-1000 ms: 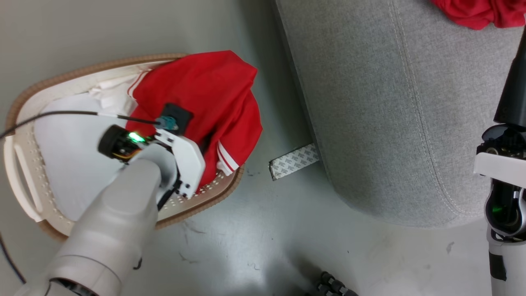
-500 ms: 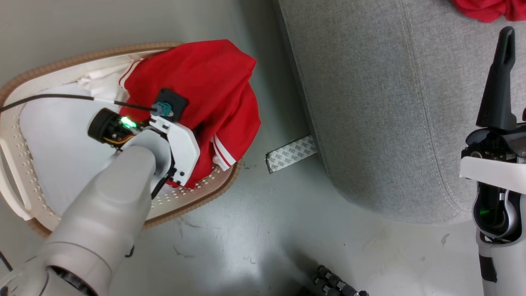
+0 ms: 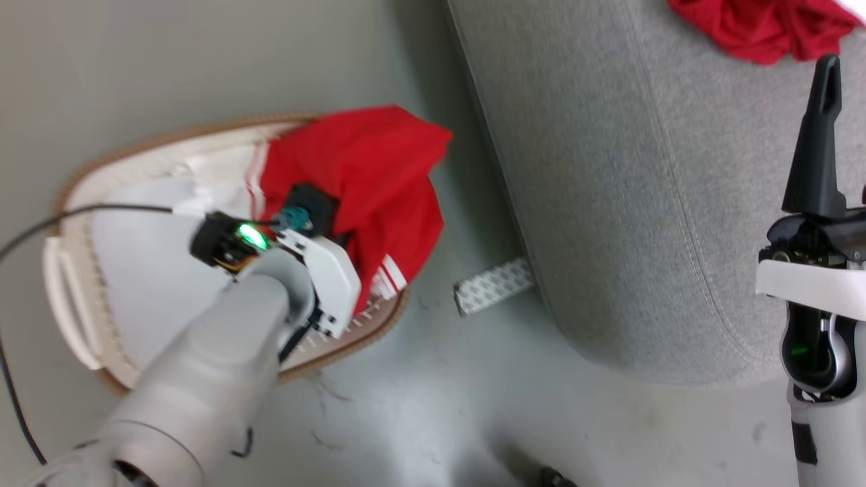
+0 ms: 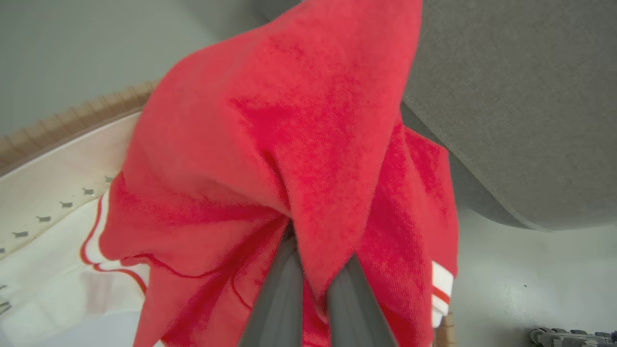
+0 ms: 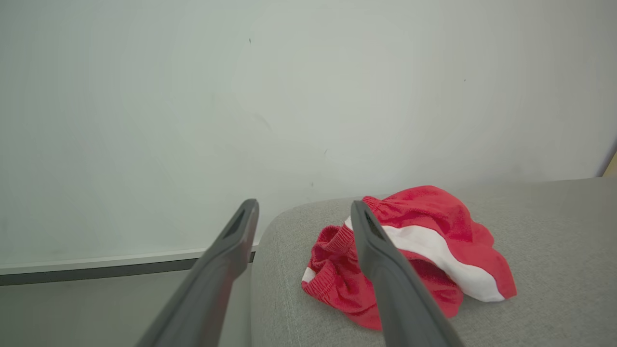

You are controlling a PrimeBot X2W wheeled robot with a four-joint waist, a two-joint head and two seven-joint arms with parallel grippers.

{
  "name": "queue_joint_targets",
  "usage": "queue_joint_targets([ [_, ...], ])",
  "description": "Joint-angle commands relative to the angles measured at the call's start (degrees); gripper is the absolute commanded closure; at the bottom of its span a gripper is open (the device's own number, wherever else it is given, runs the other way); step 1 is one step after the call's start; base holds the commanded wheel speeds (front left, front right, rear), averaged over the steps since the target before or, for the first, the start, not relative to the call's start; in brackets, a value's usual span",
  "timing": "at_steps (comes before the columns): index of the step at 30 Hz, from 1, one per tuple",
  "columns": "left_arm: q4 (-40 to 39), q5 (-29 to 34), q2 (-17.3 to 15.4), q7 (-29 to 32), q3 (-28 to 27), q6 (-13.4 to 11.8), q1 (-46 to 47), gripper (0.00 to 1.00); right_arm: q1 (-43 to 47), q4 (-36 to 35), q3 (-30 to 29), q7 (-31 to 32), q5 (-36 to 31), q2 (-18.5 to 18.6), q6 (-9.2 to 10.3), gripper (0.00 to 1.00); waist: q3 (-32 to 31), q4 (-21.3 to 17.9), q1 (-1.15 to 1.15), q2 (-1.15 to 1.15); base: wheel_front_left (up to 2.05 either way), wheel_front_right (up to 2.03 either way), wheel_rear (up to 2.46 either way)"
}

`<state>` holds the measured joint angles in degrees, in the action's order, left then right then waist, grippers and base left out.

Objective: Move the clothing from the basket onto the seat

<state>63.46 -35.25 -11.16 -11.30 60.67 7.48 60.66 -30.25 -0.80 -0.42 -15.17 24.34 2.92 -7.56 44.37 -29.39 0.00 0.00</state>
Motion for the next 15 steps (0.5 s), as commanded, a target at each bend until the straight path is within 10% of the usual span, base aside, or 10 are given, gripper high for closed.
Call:
queue_joint_targets([
  [1,-0.63,-1.83,0.86,-1.11,0.87,-0.03,-1.50,1.00,1.55,0.34,-0.85,0.04,-1.05,-0.02,0.14,0.00,-4.31,2.53,0.00,0.00,0.00,0.00,0.00],
  [15,-9.94,-8.66,4.31,-3.86,0.14,-0.03,-7.60,1.00,7.51,2.99,-2.92,0.04,-6.68,0.06,0.13,0.00,-21.11,13.50,0.00,0.00,0.00,0.00,0.00],
])
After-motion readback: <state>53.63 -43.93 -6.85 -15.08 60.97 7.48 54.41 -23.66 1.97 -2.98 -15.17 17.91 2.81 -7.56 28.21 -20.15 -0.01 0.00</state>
